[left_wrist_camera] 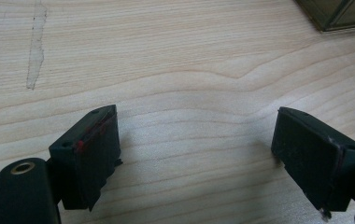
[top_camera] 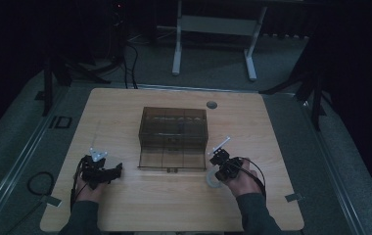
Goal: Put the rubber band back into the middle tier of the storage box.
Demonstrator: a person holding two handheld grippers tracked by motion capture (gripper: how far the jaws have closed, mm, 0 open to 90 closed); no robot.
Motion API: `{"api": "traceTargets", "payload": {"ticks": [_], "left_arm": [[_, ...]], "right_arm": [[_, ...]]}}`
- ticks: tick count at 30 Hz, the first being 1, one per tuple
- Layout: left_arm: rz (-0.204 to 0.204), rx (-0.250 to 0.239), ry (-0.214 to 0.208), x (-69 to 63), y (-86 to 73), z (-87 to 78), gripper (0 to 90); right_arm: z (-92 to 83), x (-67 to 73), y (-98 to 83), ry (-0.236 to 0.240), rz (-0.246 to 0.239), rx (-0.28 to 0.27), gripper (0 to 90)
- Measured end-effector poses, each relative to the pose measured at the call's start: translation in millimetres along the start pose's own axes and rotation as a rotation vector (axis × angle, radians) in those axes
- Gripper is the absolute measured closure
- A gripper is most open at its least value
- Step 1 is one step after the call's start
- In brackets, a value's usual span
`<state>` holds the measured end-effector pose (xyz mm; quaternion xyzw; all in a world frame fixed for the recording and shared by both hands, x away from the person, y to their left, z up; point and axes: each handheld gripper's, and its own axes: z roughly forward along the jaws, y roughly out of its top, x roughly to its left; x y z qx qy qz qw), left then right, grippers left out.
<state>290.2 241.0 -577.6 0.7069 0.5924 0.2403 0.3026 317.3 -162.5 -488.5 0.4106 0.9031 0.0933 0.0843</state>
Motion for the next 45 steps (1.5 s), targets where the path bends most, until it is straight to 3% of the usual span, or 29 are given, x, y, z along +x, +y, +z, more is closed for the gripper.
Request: {"api": "traceTargets", "payload": {"ticks": [45], "left_arm": [[0.000,0.000,0.000,0.0,0.0,0.0,15.3]], "right_arm": [[-18.0,13.1,9.3,0.005,-0.032,-0.051,81.7]]}}
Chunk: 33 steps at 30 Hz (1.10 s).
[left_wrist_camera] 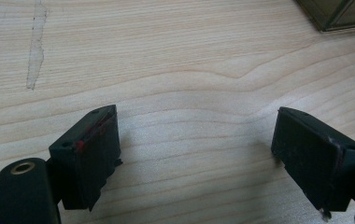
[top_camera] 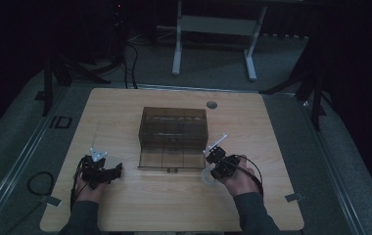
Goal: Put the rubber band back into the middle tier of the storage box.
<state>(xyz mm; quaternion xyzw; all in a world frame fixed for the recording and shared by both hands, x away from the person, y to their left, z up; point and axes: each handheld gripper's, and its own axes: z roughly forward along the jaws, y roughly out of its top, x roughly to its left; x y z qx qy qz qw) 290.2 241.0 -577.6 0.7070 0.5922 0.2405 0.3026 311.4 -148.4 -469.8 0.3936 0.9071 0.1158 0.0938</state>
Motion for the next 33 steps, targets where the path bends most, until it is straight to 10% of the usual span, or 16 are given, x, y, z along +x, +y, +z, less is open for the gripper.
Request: {"api": "traceTargets", "payload": {"ticks": [33], "left_arm": [[-0.003,-0.001,0.000,-0.2,0.0,0.1,15.3]], "right_arm": [[-5.7,3.1,17.3,-0.014,0.001,-0.048,81.7]]}}
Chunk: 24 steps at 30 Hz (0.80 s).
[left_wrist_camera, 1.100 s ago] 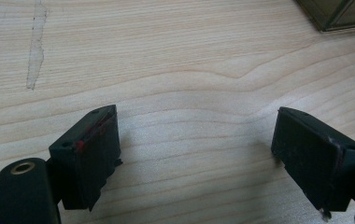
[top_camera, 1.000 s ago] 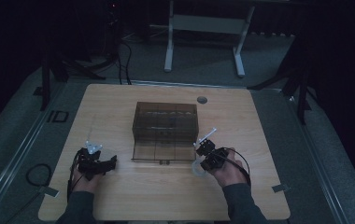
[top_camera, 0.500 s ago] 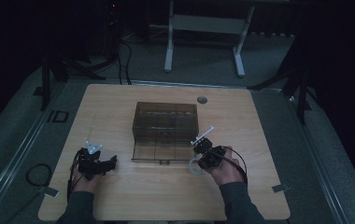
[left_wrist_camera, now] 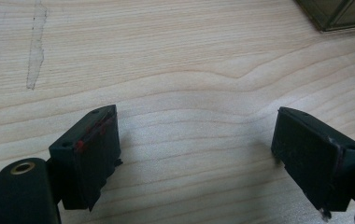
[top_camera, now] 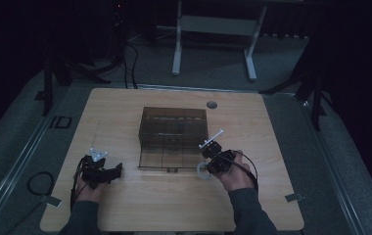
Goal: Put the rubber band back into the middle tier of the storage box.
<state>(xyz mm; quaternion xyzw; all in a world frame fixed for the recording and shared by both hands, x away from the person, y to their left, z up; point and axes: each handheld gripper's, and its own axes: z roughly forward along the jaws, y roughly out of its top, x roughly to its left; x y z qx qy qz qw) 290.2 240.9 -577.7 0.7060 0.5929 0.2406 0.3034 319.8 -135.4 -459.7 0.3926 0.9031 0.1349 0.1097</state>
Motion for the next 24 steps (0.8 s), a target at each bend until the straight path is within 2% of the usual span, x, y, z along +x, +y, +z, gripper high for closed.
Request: {"api": "traceTargets", "payload": {"ticks": [16,24], "left_arm": [[0.003,0.002,0.000,0.2,0.0,-0.1,15.3],[0.002,0.002,0.000,0.1,0.0,-0.1,15.3]], "right_arm": [[-4.1,-0.8,12.4,-0.018,0.002,-0.027,81.7],[-5.2,0.3,21.8,-0.040,-0.014,-0.026,81.7]]}}
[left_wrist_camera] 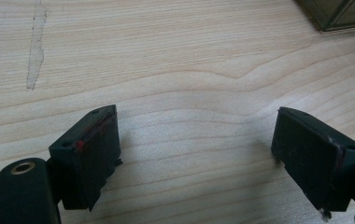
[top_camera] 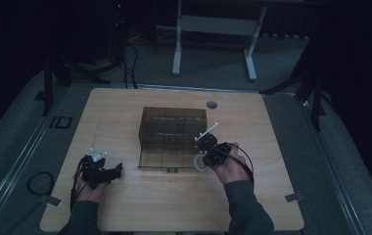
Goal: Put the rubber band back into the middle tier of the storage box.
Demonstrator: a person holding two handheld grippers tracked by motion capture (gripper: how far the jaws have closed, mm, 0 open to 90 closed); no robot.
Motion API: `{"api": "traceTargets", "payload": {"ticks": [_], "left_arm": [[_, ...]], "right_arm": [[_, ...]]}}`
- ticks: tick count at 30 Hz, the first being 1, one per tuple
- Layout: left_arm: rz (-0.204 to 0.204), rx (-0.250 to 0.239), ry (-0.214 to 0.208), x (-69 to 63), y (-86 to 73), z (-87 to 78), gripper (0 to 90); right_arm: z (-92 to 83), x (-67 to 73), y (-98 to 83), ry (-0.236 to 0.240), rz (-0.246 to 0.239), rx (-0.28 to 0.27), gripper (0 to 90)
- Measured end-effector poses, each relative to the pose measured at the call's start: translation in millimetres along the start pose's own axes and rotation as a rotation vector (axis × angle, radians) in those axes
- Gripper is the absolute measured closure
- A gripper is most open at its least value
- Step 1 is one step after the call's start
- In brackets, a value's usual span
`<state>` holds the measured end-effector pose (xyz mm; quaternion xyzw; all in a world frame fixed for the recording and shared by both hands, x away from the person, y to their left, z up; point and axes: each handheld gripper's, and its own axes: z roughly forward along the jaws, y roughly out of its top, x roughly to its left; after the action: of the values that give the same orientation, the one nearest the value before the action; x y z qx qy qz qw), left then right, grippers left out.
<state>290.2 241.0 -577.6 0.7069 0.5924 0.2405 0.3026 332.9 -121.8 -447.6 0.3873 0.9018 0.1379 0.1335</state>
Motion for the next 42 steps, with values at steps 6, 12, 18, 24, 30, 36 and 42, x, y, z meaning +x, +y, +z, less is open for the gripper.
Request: {"api": "traceTargets", "payload": {"ticks": [6,12,18,24,30,36,42], "left_arm": [[0.000,0.000,0.000,0.0,0.0,0.0,15.3],[0.000,0.000,0.000,0.0,0.0,0.0,15.3],[0.000,0.001,0.000,0.0,0.0,-0.1,15.3],[-0.001,-0.001,0.000,-0.1,0.0,0.0,15.3],[-0.002,-0.001,0.000,-0.1,0.0,0.0,15.3],[-0.001,-0.001,0.000,-0.1,0.0,0.0,15.3],[-0.002,-0.001,0.000,-0.1,0.0,0.1,15.3]], "right_arm": [[-0.7,-1.1,4.3,-0.009,-0.001,-0.006,81.7],[0.5,-2.0,7.5,-0.016,0.003,-0.014,81.7],[2.9,-2.0,10.5,-0.017,0.005,-0.010,81.7],[5.2,-2.0,12.6,-0.015,0.009,-0.015,81.7],[8.0,-2.0,15.8,-0.022,0.010,-0.014,81.8],[11.3,-2.5,18.0,-0.025,0.010,-0.015,81.8],[14.8,-4.2,21.2,-0.032,0.005,-0.001,81.8]]}}
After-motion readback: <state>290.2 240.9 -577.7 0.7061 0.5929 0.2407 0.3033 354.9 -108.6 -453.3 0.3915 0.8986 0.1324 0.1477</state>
